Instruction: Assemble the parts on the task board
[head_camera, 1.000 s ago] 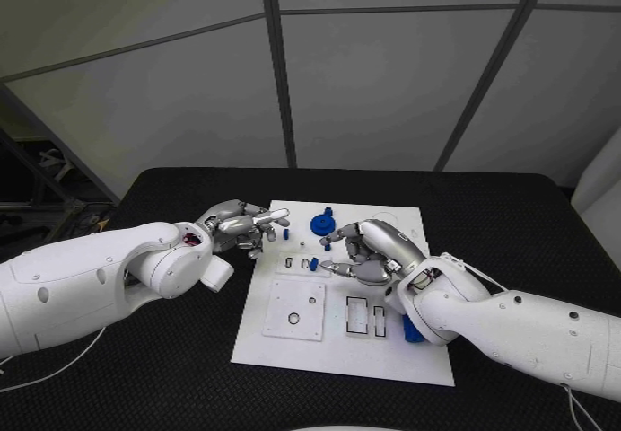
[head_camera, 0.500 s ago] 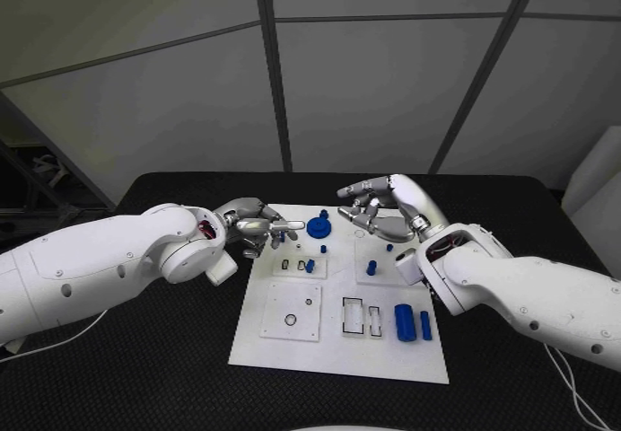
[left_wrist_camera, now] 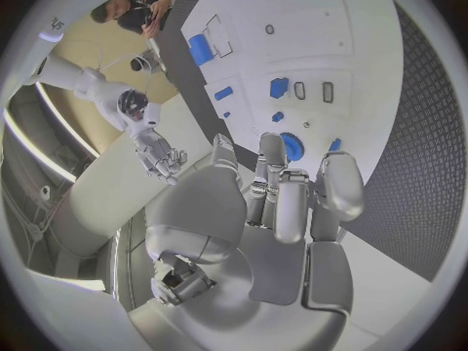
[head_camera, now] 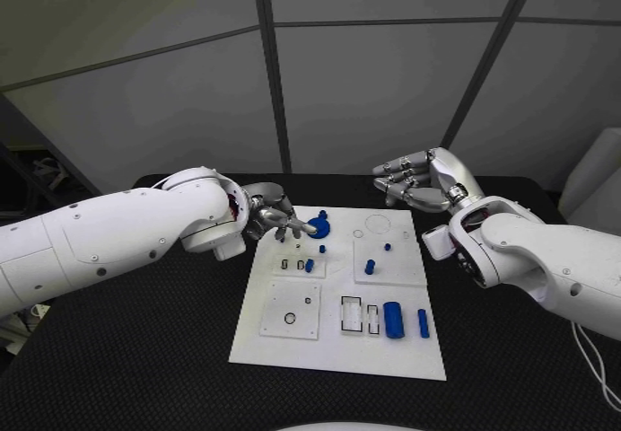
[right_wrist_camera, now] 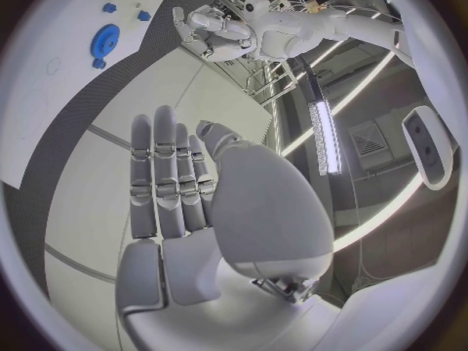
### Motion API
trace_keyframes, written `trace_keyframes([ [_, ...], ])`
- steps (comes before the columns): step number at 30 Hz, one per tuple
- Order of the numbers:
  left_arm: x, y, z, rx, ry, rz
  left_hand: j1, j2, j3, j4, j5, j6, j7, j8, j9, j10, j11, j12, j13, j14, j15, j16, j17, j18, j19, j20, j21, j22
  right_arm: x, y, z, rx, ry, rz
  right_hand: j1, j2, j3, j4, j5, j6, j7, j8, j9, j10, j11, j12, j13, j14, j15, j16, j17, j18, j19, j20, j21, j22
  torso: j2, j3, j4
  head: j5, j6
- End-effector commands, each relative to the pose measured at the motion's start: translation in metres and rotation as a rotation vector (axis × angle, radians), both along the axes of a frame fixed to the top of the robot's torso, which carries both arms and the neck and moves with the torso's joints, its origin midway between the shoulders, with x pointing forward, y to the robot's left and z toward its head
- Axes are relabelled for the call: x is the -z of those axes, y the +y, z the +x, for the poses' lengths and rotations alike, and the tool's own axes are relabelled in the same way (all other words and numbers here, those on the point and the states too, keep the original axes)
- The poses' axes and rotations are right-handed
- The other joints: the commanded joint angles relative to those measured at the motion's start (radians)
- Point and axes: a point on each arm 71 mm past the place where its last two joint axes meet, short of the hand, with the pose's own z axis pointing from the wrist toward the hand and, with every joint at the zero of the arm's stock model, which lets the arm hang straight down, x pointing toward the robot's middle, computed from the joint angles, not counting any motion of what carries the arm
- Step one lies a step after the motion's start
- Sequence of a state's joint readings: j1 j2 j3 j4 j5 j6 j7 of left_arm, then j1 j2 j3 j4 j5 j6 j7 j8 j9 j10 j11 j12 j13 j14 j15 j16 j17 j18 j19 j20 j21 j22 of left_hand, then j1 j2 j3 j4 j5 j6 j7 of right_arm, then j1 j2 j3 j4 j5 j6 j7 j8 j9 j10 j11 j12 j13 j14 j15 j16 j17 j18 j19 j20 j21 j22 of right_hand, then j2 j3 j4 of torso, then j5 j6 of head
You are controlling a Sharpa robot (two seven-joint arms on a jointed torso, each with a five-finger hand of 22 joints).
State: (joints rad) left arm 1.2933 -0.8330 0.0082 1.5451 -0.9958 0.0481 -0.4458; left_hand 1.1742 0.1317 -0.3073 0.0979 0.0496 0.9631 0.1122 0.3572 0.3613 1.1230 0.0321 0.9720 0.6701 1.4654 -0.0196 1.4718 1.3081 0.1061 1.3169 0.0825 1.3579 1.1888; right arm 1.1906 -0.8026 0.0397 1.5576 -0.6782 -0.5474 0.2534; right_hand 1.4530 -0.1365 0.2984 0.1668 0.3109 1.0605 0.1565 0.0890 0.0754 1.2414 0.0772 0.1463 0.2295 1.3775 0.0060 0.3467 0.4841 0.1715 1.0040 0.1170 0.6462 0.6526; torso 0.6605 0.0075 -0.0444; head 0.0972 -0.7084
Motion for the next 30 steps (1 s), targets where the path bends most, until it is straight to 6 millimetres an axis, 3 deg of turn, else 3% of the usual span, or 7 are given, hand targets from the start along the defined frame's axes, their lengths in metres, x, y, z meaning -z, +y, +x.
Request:
trace_keyframes([
  [1, 0.006, -0.001, 0.003, 0.057, -0.004, 0.199, 0.003, 0.000, 0.006, 0.005, 0.002, -0.001, -0.006, 0.006, 0.003, 0.010, 0.000, 0.009, 0.012, 0.051, -0.010, 0.009, 0.093, -0.026, 0.011, 0.001, 0.008, 0.012, 0.001, -0.004, -0.001, -0.008, 0.059, -0.002, -0.004, 0.006, -0.002, -0.008, -0.001, 0.011, 0.000, -0.008, -0.001, 0.015, -0.001, -0.012, -0.017, 0.018, -0.003, -0.009, -0.004, 0.012, 0.018, -0.004, -0.003, -0.003, -0.002, -0.0008, -0.0011, 0.004, 0.000],
  [14, 0.022, -0.025, 0.009, 0.136, 0.027, 0.322, -0.035, -0.001, -0.009, 0.043, 0.001, 0.005, -0.012, 0.017, 0.020, 0.049, -0.005, 0.061, 0.081, 0.073, -0.014, 0.045, 0.158, -0.038, 0.052, -0.003, 0.045, 0.074, 0.002, -0.010, -0.004, 0.003, 0.077, -0.035, -0.016, 0.009, 0.000, -0.013, 0.003, 0.026, -0.004, -0.017, -0.002, 0.053, -0.005, -0.055, -0.065, 0.040, -0.007, -0.048, -0.036, 0.013, 0.069, -0.012, -0.023, -0.025, 0.003, 0.0000, -0.0021, 0.007, -0.009],
  [30, 0.028, -0.045, 0.008, 0.167, 0.033, 0.326, -0.034, -0.002, -0.011, 0.044, 0.001, 0.005, -0.012, 0.016, 0.021, 0.050, -0.005, 0.063, 0.083, 0.075, -0.014, 0.049, 0.165, -0.038, 0.053, -0.003, 0.045, 0.075, 0.003, -0.008, -0.003, 0.011, 0.078, -0.039, -0.020, 0.004, 0.000, -0.016, 0.008, 0.024, -0.001, -0.022, -0.003, 0.055, -0.002, -0.074, -0.082, 0.040, -0.004, -0.069, -0.050, 0.011, 0.070, -0.010, -0.040, -0.037, 0.002, 0.0001, -0.0020, 0.008, -0.022],
])
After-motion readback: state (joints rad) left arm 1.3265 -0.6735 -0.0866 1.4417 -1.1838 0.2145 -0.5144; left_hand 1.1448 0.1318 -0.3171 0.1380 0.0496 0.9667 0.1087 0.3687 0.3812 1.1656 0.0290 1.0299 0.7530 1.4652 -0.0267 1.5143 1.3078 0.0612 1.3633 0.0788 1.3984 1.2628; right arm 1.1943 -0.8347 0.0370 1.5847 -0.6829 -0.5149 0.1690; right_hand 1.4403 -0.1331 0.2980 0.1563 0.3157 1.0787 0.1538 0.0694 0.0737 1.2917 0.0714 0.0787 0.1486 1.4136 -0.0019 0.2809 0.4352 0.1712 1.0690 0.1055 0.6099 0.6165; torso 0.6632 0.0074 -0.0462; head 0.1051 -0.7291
